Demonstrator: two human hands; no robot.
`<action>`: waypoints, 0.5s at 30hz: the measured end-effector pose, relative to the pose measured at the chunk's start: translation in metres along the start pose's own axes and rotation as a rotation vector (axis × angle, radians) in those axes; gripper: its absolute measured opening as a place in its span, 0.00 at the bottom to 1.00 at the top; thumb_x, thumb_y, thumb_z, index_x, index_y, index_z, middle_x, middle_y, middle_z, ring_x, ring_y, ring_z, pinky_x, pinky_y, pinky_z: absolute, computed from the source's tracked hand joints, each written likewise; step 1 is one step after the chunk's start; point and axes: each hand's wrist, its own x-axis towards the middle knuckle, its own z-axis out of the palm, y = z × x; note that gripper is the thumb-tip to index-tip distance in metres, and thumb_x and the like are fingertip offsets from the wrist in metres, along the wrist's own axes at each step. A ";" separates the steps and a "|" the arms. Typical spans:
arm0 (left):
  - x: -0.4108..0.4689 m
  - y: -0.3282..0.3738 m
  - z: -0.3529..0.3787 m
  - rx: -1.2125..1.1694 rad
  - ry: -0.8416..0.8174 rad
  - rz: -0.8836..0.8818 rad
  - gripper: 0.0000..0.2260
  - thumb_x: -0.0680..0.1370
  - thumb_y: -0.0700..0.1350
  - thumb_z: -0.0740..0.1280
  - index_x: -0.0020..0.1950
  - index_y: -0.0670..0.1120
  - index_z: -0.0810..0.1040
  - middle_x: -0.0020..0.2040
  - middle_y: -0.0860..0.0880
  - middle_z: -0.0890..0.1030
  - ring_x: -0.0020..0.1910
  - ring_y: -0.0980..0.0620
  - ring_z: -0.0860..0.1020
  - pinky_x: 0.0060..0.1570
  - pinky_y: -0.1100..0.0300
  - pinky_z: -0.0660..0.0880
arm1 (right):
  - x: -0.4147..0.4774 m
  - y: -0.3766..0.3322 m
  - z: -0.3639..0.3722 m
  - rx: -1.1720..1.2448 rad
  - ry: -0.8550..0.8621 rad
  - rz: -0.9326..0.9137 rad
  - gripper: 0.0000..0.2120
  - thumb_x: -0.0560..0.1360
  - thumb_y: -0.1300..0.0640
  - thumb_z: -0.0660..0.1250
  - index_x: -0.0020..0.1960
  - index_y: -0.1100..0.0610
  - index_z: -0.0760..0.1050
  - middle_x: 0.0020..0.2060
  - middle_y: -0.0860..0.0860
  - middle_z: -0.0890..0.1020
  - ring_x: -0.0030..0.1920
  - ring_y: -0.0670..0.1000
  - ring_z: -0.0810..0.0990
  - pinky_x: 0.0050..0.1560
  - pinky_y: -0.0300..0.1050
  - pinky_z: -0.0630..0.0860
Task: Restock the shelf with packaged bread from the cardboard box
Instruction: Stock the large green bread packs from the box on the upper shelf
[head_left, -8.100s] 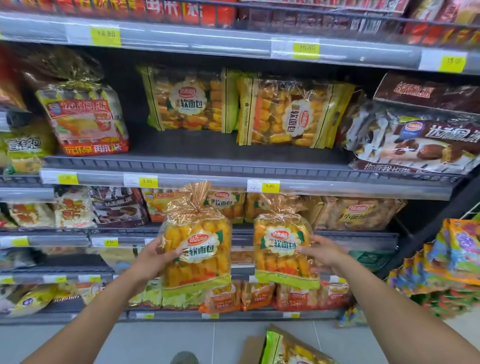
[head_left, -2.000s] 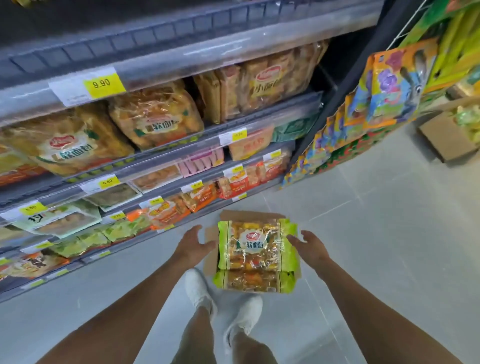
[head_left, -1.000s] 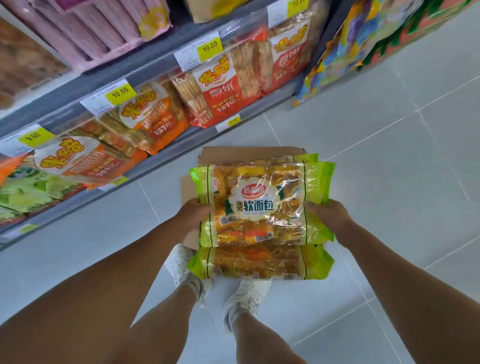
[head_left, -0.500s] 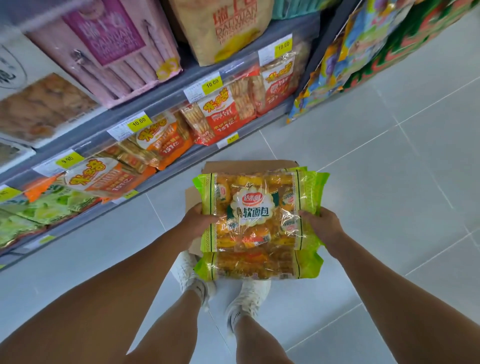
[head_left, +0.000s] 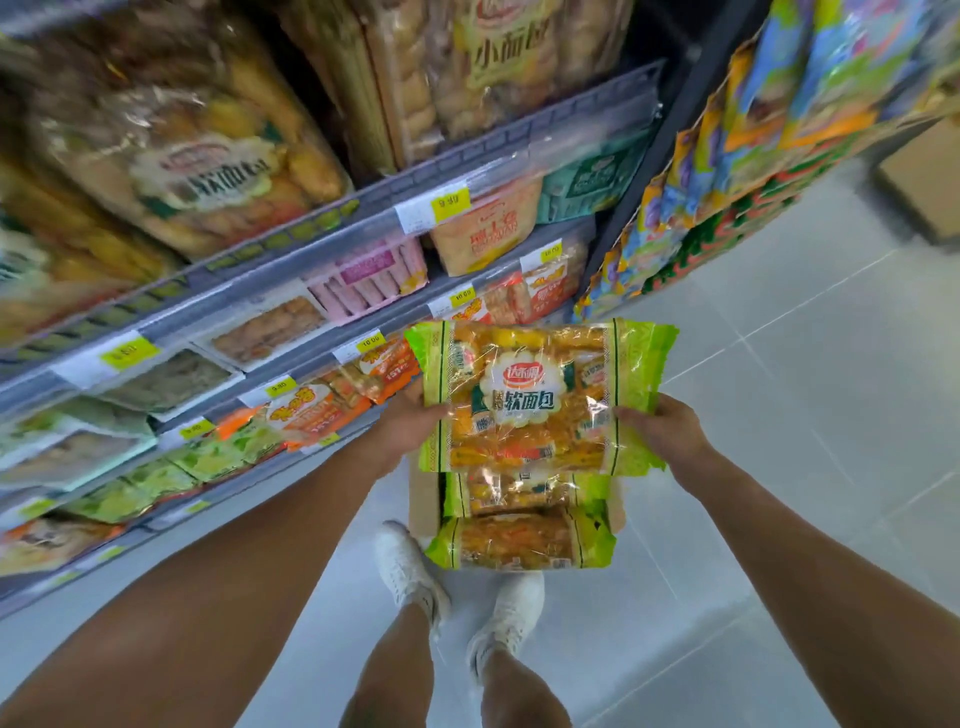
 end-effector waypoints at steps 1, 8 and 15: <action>-0.017 0.016 -0.007 -0.019 0.010 0.029 0.20 0.80 0.46 0.68 0.72 0.49 0.72 0.66 0.48 0.79 0.63 0.46 0.77 0.64 0.47 0.75 | -0.013 -0.016 -0.011 0.009 -0.002 -0.030 0.07 0.71 0.54 0.76 0.48 0.51 0.82 0.45 0.53 0.85 0.49 0.58 0.85 0.55 0.56 0.81; -0.122 0.103 -0.053 -0.127 0.066 0.243 0.18 0.81 0.43 0.67 0.72 0.50 0.72 0.66 0.49 0.79 0.62 0.49 0.78 0.67 0.47 0.73 | -0.102 -0.117 -0.076 0.005 0.010 -0.242 0.07 0.71 0.56 0.76 0.49 0.53 0.84 0.49 0.56 0.86 0.49 0.57 0.85 0.55 0.59 0.81; -0.216 0.154 -0.089 -0.167 0.203 0.402 0.18 0.82 0.41 0.66 0.72 0.50 0.71 0.66 0.50 0.78 0.65 0.48 0.77 0.69 0.44 0.71 | -0.189 -0.195 -0.108 0.037 -0.016 -0.456 0.08 0.75 0.61 0.73 0.53 0.54 0.82 0.45 0.50 0.85 0.47 0.55 0.84 0.52 0.54 0.81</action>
